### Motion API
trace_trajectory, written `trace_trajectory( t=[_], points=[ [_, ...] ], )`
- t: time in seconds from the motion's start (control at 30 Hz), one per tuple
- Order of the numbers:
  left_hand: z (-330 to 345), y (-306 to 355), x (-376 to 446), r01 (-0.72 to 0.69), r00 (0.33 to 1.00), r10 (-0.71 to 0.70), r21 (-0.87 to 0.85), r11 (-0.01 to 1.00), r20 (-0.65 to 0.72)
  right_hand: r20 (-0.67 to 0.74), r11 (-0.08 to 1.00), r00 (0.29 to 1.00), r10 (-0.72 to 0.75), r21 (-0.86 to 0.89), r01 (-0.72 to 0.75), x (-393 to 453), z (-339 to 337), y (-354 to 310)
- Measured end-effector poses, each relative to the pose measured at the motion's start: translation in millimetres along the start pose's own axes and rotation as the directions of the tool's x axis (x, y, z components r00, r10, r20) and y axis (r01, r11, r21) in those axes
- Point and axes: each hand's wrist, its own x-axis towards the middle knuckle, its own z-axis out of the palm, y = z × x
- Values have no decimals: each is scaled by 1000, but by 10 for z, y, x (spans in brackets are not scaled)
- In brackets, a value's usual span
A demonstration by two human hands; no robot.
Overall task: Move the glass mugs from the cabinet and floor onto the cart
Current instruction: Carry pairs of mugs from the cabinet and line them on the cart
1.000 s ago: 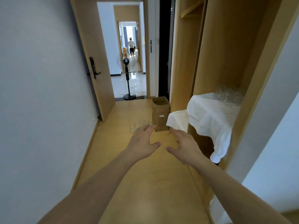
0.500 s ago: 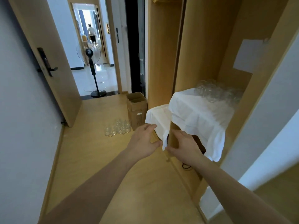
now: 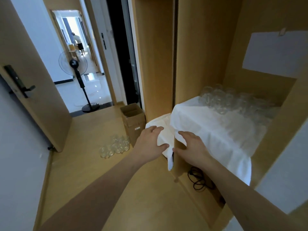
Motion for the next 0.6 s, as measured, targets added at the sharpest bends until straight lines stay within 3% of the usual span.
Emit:
trace_trajectory(
  t=[0.17, 0.6],
  points=[
    [18, 153, 777, -85, 996, 85, 13, 996, 8, -57, 997, 996, 63, 55, -60, 714, -138, 246],
    [438, 85, 2301, -232, 964, 242, -100, 968, 108, -148, 981, 970, 193, 4, -194, 1769, -227, 798]
  ],
)
